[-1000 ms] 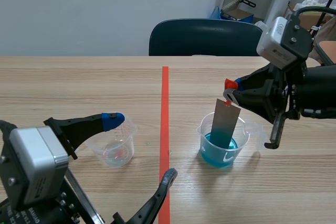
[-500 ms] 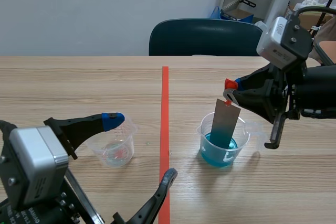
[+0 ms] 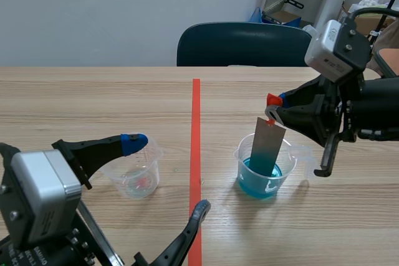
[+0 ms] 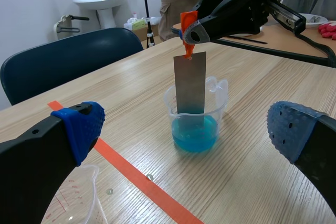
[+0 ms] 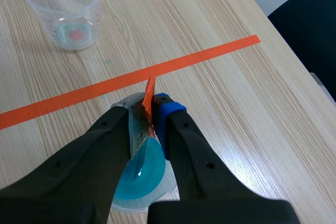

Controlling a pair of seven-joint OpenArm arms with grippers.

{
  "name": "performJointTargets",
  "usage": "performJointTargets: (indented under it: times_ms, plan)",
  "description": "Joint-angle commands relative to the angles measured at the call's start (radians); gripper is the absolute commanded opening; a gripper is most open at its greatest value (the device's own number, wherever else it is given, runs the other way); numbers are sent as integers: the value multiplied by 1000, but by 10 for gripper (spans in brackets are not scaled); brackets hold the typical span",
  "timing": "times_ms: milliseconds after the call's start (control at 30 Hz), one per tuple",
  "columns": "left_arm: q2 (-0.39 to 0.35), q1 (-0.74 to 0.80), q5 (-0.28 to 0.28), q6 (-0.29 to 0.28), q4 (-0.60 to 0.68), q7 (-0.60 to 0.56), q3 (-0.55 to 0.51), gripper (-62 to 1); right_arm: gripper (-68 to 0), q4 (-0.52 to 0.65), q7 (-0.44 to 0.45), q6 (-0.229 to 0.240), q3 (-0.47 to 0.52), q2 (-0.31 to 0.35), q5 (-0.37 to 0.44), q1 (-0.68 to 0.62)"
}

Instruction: Do the redox reaction experiment

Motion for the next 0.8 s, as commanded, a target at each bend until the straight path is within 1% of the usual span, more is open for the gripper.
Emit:
performJointTargets:
  times_ms: [0,167,400,600,767]
  plan:
    - [2,3,-6,-1,19,-14,4,14,-671,2,0,8,5,10,1,11]
    - [2,3,-6,-1,19,-14,4,14,-671,3,0,8,6,12,3,11]
    - [2,3,-6,-1,19,-14,4,14,-671,28,-1,8,7,46,18,11]
    - [2,3,-6,-1,19,-14,4,14,-671,93,-15,8,7,111,114,11]
    - [2,3,-6,-1,19,-14,4,14,-671,158,-50,8,7,169,196,11]
